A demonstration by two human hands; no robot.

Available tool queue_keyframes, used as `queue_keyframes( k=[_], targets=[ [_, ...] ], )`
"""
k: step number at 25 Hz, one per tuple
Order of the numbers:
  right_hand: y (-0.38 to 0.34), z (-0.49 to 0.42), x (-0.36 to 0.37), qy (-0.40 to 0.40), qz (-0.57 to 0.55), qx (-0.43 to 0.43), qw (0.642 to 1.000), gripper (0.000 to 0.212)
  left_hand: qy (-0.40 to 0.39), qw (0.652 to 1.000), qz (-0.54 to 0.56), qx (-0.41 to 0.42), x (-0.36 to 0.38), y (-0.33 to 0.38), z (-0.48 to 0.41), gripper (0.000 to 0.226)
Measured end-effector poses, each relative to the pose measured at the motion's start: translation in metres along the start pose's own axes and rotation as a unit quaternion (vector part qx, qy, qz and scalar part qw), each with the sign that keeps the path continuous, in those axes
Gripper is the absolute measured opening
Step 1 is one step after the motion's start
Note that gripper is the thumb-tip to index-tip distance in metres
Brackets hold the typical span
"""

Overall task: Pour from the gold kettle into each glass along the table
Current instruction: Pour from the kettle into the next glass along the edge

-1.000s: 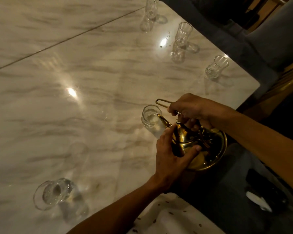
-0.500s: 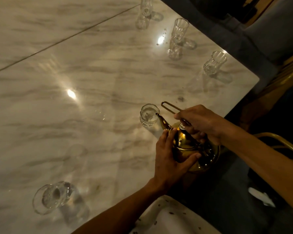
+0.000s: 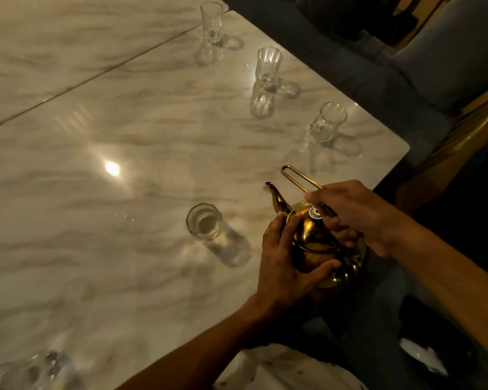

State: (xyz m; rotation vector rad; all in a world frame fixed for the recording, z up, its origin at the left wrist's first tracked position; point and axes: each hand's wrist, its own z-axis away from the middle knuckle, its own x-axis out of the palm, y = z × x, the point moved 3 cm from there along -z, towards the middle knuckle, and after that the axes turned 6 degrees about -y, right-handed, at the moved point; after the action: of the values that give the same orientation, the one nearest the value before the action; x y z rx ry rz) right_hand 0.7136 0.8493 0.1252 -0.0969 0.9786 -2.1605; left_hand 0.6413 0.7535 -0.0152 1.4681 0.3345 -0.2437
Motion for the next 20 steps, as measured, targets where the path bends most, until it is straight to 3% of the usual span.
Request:
queue_keyframes(
  k=[10,20],
  targets=[
    [-0.013,-0.058,-0.176,-0.025,0.055,-0.046,0.997,0.029,0.069,0.997,0.045,0.002,0.108,0.064,-0.152,0.091],
    [-0.048,-0.099,-0.238,-0.015,0.064,0.012,0.998,0.036,0.054,0.997,0.049,-0.032,0.130,0.085,-0.217,0.090]
  ],
)
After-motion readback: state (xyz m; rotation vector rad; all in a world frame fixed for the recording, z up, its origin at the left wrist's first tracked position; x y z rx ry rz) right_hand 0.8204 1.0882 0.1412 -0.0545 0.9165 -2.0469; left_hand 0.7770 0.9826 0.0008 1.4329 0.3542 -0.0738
